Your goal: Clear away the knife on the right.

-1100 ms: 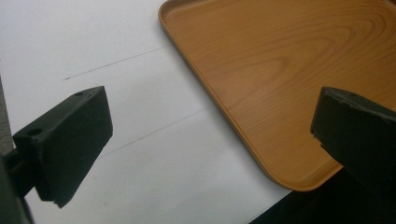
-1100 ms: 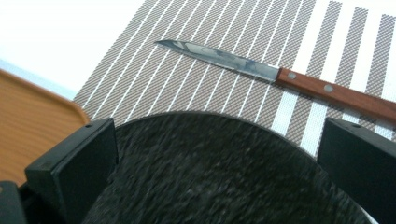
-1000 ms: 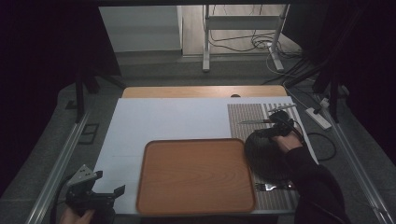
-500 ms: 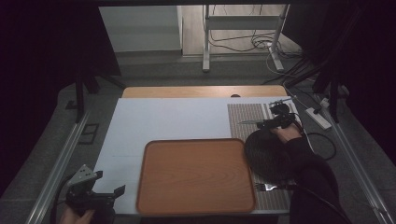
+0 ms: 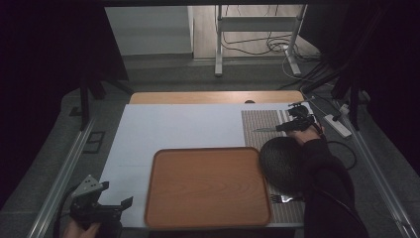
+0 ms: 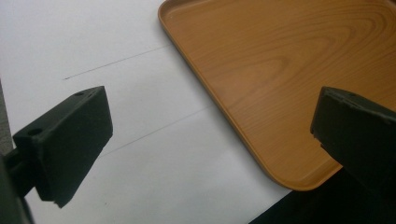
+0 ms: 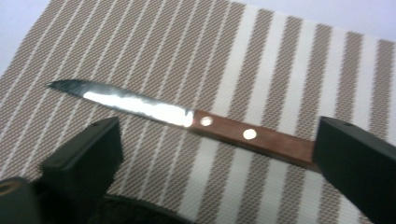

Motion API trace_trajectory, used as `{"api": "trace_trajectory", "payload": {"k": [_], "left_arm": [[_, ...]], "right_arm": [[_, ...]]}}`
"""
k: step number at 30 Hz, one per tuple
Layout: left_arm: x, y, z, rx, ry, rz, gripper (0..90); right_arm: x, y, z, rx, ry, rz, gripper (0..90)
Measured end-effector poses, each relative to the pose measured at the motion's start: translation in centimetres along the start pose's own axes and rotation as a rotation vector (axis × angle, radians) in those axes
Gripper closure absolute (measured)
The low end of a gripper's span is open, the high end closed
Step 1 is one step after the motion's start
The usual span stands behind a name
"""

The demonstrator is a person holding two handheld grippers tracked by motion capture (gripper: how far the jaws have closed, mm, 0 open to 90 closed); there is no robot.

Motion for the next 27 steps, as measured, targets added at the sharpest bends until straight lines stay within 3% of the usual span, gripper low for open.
{"api": "trace_trajectory", "payload": {"k": [2, 5, 8, 12, 21, 27], "left_arm": [[0.0, 0.0, 0.0, -0.001, -0.002, 0.000, 0.0], [0.0, 0.0, 0.0, -0.002, -0.003, 0.002, 0.0], [0.0, 0.0, 0.0, -0.004, -0.005, 0.002, 0.0], [0.0, 0.0, 0.0, -0.007, -0.006, 0.003, 0.0], [-0.1, 0.1, 0.0, -0.008, -0.008, 0.005, 0.0], [-0.1, 0.1, 0.0, -0.009, -0.008, 0.007, 0.0]], "right_arm": [[0.1, 0.5, 0.1, -0.003, 0.007, -0.003, 23.0], [0.3, 1.0, 0.2, -0.008, 0.000, 0.041, 46.6], [0.1, 1.6, 0.3, 0.015, -0.025, 0.014, 64.9], [-0.2, 2.3, 0.6, 0.035, -0.015, 0.014, 88.3], [-1.9, 3.6, 0.8, 0.041, -0.050, -0.025, 89.5], [-2.4, 4.5, 0.0, 0.046, -0.078, -0.046, 89.5]]}}
Point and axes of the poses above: each handheld gripper's, and its own axes: x roughly backward along the jaws, z roughly out of its top, y roughly to its right, the point moved 6 cm from there along -x, roughly forward along the jaws, and after that the axes turned 3 degrees about -z, right-handed, at the moved point
